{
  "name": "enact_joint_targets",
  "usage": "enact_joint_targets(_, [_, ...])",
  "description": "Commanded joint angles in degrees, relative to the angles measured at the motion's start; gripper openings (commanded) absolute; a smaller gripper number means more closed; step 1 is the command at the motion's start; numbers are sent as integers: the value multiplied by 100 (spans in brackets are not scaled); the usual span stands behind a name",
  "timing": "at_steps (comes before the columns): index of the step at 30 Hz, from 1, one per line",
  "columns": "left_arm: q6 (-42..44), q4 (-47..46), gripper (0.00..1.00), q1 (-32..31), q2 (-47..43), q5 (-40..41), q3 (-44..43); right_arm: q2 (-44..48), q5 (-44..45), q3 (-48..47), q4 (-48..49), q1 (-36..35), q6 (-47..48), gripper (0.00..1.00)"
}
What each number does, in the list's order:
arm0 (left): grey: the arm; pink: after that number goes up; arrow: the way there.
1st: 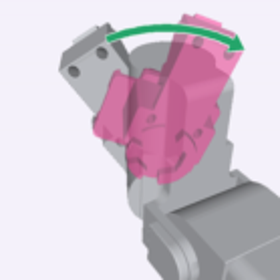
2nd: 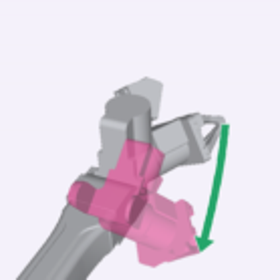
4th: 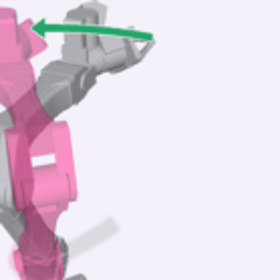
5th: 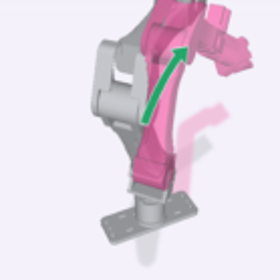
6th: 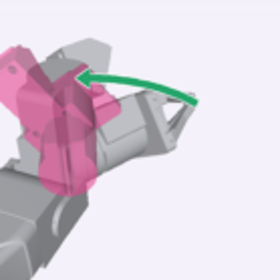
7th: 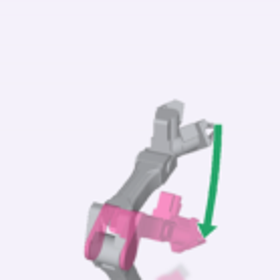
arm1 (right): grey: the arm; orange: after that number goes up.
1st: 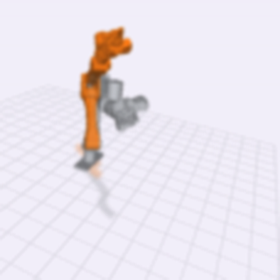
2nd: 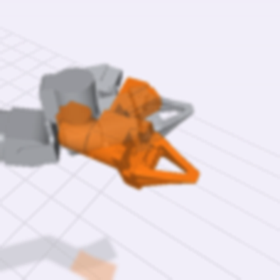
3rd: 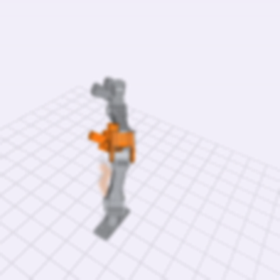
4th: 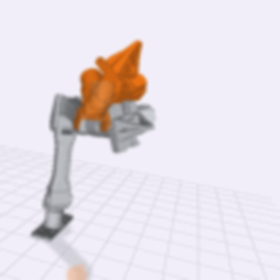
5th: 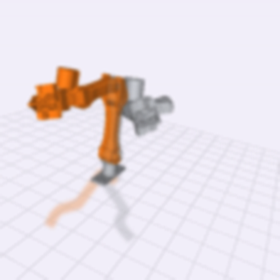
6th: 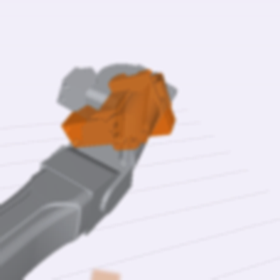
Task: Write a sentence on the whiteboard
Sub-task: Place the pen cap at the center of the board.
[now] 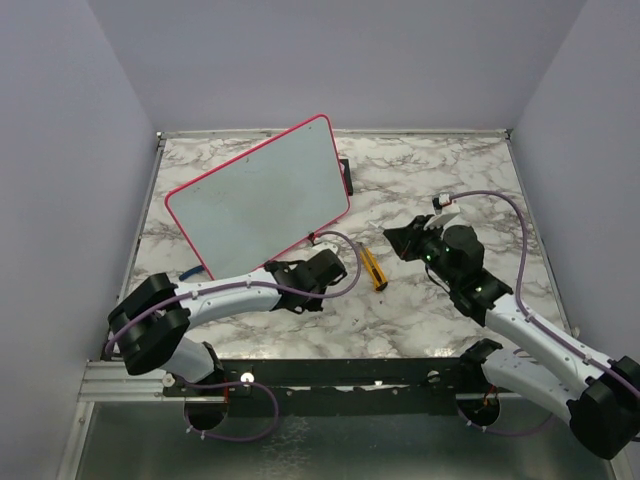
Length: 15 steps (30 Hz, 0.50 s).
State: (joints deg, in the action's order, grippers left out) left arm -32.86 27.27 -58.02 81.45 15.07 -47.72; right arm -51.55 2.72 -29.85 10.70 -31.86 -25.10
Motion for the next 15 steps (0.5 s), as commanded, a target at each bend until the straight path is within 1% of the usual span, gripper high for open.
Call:
enact_joint_targets(1, [191,235,0,-69,300,-127,-209,-86,-226,-149,8,22,-106,1])
enact_joint_targets(3, [205,235,0,-86,388,-128,-239,-92,-231,-153,2,22,-101,1])
enact_joint_targets(5, [218,227,2,-100,466,-109,-267,-98,-236,-162,2,22,-93,1])
enact_joint_targets(10, [227,226,14,-109,643,-21,-274,-105,-237,-145,-6,22,-118,1])
enact_joint_targets(13, [193,226,21,-124,627,108,-285,-85,-229,-123,-6,24,-126,1])
enact_joint_targets(15, [192,227,28,-120,576,170,-303,-66,-228,-117,-14,22,-120,1])
